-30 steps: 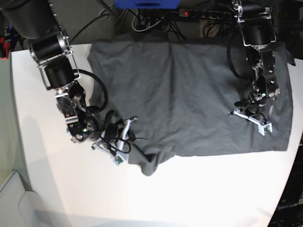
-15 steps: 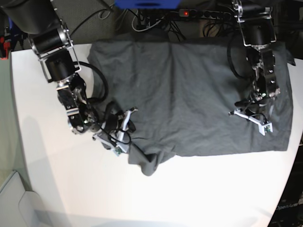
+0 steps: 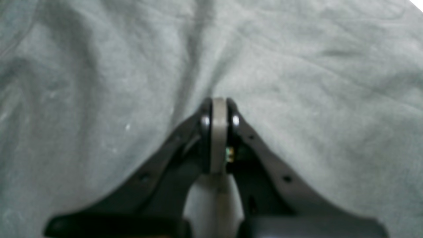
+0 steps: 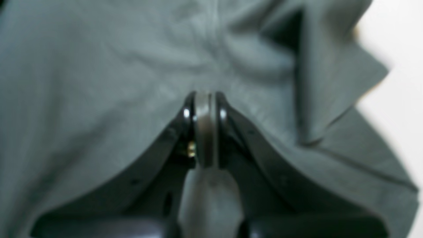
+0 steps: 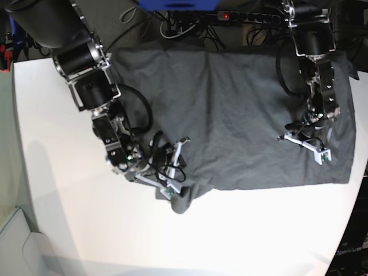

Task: Layout the t-shirt on the table in an organized manner, then fold the t-shirt properly
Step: 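Lift the t-shirt fabric with the right gripper and shift it toward the left gripper, then release the fabric with the right gripper and lay it flat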

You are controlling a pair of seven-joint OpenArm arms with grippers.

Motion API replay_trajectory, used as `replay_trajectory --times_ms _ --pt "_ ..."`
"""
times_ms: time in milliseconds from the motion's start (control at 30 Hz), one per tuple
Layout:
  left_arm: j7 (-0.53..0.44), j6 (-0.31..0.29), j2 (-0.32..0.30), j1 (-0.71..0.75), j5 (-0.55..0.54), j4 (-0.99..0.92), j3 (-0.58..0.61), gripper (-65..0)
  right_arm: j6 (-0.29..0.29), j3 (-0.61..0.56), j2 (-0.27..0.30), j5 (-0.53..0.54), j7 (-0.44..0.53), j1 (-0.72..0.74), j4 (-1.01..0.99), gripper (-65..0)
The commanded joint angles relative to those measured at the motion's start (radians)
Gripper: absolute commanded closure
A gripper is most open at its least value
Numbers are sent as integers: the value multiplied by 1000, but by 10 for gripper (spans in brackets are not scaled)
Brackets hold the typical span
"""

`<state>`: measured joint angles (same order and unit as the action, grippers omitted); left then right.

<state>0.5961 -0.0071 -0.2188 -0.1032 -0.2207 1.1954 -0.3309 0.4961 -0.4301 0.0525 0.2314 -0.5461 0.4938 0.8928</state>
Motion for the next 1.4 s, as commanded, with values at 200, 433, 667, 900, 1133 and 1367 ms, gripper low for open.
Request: replay_trajectory --times_ms 200,433,667,900,1133,1367 --pt "29 3 -4 -10 2 146 -1 -1 8 -5 4 -13 10 -120 139 -8" --pt "29 8 3 -11 1 186 3 -1 8 -109 -1 -13 -85 -237 332 -8" --pt "22 5 31 -3 10 159 0 -1 8 -125 5 -10 -190 -280 535 -8" --pt "18 5 20 10 10 90 -3 -1 6 -123 27 -8 -214 -220 573 -8" --pt "17 5 2 26 5 91 -3 -1 6 -125 -6 -10 -128 -168 348 -8" --pt "17 5 2 35 8 90 -4 -1 6 -125 -3 -13 -21 -113 207 -8"
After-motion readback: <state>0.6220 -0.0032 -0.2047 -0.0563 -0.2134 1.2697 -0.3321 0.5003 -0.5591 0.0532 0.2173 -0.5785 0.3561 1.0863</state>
